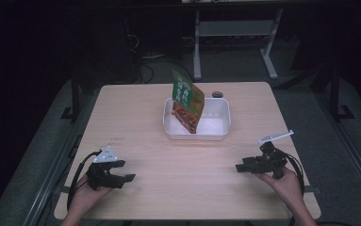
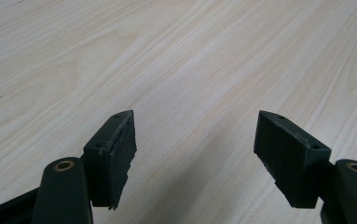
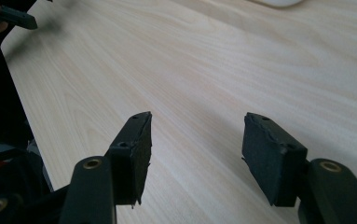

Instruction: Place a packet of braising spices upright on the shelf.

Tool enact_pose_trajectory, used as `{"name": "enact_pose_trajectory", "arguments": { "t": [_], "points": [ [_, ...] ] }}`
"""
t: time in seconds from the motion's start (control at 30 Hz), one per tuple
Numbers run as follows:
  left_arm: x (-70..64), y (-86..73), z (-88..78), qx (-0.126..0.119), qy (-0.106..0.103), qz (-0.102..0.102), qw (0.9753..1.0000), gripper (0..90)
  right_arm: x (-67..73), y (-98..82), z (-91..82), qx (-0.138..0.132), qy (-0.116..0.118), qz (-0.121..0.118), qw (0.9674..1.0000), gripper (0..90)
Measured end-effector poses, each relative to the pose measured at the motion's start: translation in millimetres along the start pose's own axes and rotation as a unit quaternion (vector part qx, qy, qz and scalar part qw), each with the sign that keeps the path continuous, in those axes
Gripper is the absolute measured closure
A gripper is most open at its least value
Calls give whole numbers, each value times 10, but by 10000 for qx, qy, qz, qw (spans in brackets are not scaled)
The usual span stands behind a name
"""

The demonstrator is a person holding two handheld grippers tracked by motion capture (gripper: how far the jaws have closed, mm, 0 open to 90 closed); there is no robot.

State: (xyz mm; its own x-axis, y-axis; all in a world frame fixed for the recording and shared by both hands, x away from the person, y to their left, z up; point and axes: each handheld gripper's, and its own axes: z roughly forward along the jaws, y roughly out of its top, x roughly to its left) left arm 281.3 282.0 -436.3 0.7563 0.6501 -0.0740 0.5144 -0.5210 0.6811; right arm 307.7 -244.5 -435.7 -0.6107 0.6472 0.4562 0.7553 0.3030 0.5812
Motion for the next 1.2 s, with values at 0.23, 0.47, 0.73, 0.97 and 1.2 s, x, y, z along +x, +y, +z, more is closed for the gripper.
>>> {"name": "enact_pose_trajectory", "arguments": {
  "t": [0.23, 0.47, 0.73, 0.97, 1.2],
  "points": [
    [-10, 1, 7, -4, -8, -4, 10000, 294, 10, -122, -7, -44, 0, 39, 10000, 411],
    [-11, 1, 9, 1, -11, -3, 10000, 291, 20, -248, 5, -78, 14, 60, 10000, 404],
    [-22, 2, 20, 8, -12, 39, 10000, 285, 42, -384, 55, -73, 24, 86, 9999, 389],
    [-32, 2, 25, 37, -24, 94, 9999, 284, 102, -461, 60, -128, -8, 19, 9999, 381],
    [-39, 3, 26, 38, -29, 119, 9999, 284, 191, -549, 47, -140, -84, -101, 9998, 370]
  ]
}}
